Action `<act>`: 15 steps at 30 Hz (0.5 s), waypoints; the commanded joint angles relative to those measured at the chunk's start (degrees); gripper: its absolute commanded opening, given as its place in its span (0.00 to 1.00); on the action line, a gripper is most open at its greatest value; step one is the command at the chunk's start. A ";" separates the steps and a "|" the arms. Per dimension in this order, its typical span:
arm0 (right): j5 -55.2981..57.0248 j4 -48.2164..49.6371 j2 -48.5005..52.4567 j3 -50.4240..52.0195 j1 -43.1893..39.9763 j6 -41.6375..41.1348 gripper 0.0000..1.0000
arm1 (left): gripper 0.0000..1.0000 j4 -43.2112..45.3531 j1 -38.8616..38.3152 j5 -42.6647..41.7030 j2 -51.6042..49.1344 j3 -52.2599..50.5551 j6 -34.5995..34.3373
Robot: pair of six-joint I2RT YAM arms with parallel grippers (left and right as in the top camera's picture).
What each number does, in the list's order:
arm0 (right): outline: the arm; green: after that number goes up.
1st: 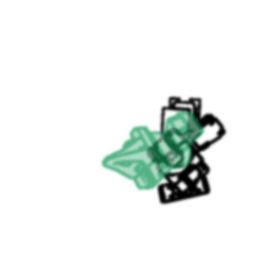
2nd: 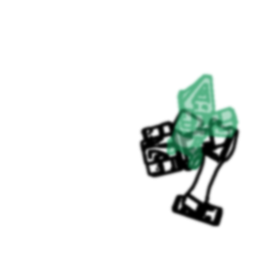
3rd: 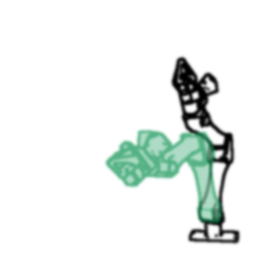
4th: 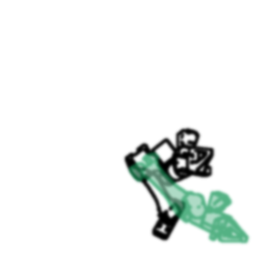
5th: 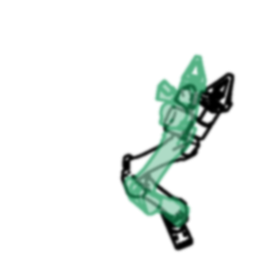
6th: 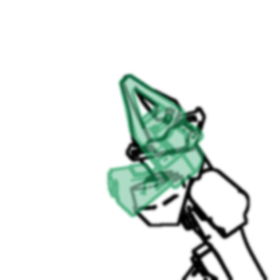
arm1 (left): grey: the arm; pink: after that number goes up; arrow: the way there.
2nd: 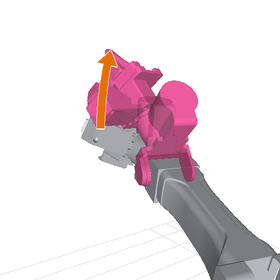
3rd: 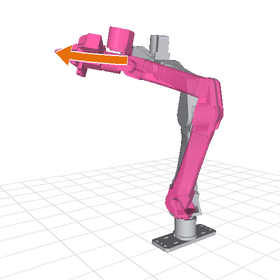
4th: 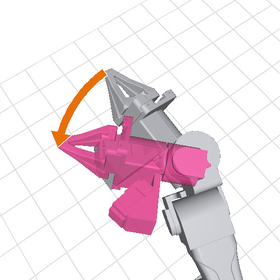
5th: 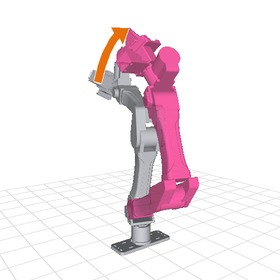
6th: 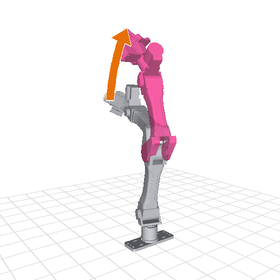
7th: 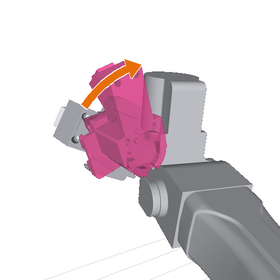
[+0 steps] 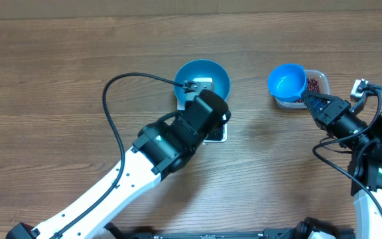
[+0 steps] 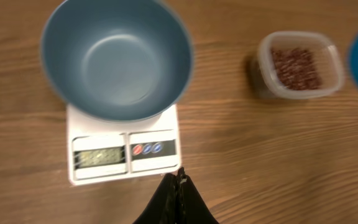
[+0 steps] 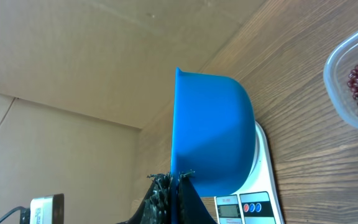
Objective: Scoop item into bowl and weigh 150g on scale
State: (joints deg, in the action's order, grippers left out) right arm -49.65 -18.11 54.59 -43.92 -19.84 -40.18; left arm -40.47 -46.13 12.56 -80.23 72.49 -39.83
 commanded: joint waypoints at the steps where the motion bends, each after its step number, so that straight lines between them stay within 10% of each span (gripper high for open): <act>1: 2.54 -1.27 -0.42 -1.42 -0.15 1.79 0.04 | 0.04 -2.86 3.48 -3.89 1.03 0.92 1.31; 15: 14.34 -21.42 -0.42 -13.11 -0.15 14.32 0.04 | 0.04 -8.68 14.97 -16.39 1.03 0.92 18.32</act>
State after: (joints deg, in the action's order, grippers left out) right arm -39.48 -37.69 54.63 -54.26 -19.84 -30.41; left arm -47.75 -32.05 -0.84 -80.23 72.51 -30.11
